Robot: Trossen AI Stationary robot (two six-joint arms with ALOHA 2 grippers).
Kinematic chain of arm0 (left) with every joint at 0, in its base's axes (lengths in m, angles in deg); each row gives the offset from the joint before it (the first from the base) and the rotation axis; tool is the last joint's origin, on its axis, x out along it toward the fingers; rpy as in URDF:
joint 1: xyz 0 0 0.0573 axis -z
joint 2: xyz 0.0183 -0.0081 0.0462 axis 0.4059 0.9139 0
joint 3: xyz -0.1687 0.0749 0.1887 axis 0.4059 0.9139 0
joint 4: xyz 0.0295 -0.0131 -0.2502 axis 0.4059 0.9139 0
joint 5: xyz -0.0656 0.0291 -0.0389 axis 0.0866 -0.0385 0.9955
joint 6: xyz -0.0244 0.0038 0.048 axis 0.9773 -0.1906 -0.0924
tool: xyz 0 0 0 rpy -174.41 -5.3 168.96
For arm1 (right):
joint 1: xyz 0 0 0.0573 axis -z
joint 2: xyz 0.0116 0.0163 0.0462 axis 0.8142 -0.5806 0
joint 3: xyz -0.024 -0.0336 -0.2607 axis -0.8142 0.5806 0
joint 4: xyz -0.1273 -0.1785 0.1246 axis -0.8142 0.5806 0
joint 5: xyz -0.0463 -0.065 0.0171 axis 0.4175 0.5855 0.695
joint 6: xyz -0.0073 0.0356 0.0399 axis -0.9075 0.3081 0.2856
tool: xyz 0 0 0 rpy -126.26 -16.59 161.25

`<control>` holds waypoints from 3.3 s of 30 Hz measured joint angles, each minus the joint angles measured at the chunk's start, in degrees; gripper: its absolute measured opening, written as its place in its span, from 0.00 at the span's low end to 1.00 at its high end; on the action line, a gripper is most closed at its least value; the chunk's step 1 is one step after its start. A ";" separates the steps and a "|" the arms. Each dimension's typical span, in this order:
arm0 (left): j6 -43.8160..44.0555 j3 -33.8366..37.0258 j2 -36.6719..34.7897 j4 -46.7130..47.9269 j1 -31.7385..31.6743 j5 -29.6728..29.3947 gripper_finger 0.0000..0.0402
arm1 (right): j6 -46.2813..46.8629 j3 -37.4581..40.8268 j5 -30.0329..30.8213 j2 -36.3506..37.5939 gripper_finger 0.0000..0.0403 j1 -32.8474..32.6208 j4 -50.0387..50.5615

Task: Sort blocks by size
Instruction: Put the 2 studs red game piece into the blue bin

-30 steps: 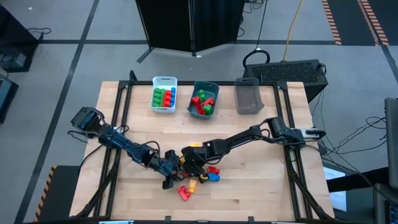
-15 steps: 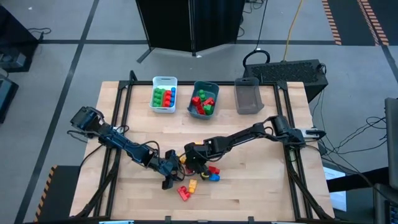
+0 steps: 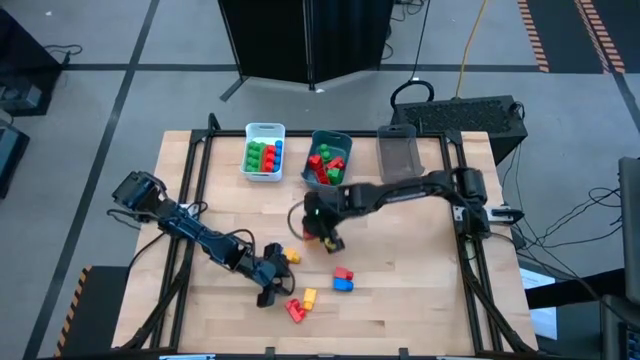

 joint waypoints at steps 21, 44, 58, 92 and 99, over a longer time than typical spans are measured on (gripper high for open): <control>0.00 0.02 0.00 2.31 0.99 -4.49 0.45 | -5.25 -0.09 11.06 3.18 0.39 27.67 -2.30; -0.04 0.10 -0.02 5.70 1.38 -3.91 0.45 | 1.73 -0.04 7.99 3.23 0.56 30.62 -2.90; -0.44 0.13 0.00 2.79 3.84 -0.28 0.45 | 5.18 1.77 4.80 13.17 0.53 17.34 7.84; -19.47 0.11 4.53 -15.42 7.73 -9.17 0.65 | 36.72 42.93 10.17 30.32 0.53 -16.61 -29.22; -22.47 0.04 6.40 -19.47 6.75 -1.60 0.81 | 36.74 42.93 11.30 30.32 0.53 -18.42 -29.64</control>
